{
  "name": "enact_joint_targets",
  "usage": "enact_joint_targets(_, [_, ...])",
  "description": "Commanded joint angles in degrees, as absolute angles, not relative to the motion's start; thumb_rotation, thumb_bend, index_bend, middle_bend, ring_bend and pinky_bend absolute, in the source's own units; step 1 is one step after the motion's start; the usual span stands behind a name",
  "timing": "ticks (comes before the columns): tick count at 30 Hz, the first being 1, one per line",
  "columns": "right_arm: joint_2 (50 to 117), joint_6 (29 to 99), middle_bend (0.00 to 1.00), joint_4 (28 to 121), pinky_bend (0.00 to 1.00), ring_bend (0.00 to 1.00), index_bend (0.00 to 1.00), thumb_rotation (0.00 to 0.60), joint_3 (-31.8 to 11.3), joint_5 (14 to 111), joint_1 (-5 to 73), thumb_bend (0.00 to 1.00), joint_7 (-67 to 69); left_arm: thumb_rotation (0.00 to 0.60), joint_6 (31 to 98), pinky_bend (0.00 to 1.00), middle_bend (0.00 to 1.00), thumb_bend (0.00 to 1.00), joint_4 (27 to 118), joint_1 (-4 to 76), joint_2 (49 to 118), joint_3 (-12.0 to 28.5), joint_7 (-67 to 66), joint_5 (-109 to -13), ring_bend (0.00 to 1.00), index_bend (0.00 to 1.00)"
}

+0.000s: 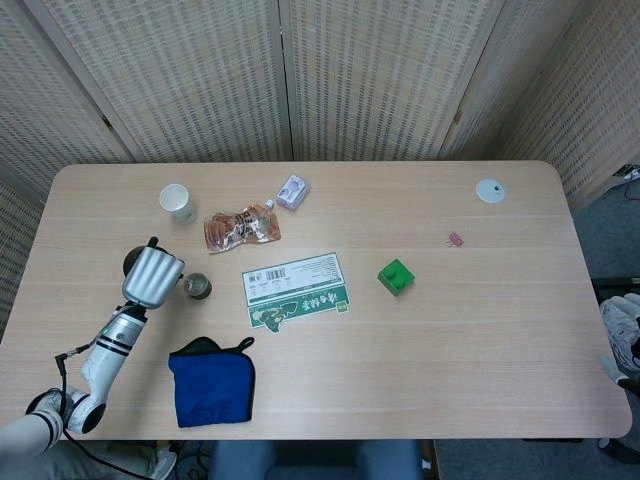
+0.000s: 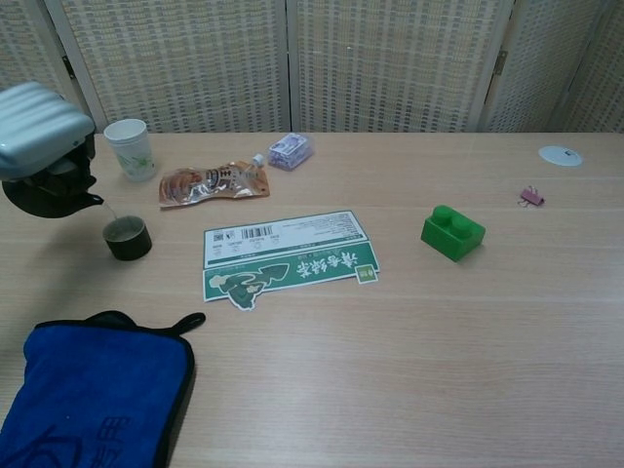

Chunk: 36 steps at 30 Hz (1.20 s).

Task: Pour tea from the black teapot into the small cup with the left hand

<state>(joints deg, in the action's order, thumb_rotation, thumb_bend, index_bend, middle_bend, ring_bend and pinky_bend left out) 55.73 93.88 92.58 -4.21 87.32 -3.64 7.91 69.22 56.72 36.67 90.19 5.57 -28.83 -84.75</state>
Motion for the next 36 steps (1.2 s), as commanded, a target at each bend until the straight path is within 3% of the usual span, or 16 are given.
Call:
enact_joint_targets(1, [55.7, 93.9, 0.20, 92.6, 0.16, 0.16, 0.23, 0.600, -4.2, 87.3, -3.7, 0.17, 7.9, 0.564, 69.2, 0.44, 1.00, 0.38, 56.7, 36.6, 90.2, 5.6, -28.8, -84.7, 0.95, 1.00])
enact_joint_targets(20, [55.6, 94.0, 0.20, 93.2, 0.16, 0.16, 0.23, 0.600, -4.3, 87.3, -3.7, 0.17, 7.3, 0.562, 69.9, 0.44, 1.00, 0.38, 56.8, 36.3, 90.5, 6.5, -21.1, -84.3, 0.94, 1.00])
enact_joint_targets(36, [55.6, 93.6, 0.20, 94.1, 0.16, 0.16, 0.23, 0.600, -4.4, 87.7, -3.2, 0.17, 6.4, 0.531, 67.1, 0.44, 1.00, 0.38, 67.6, 33.2, 87.7, 14.2, 3.8, -73.8, 0.94, 1.00])
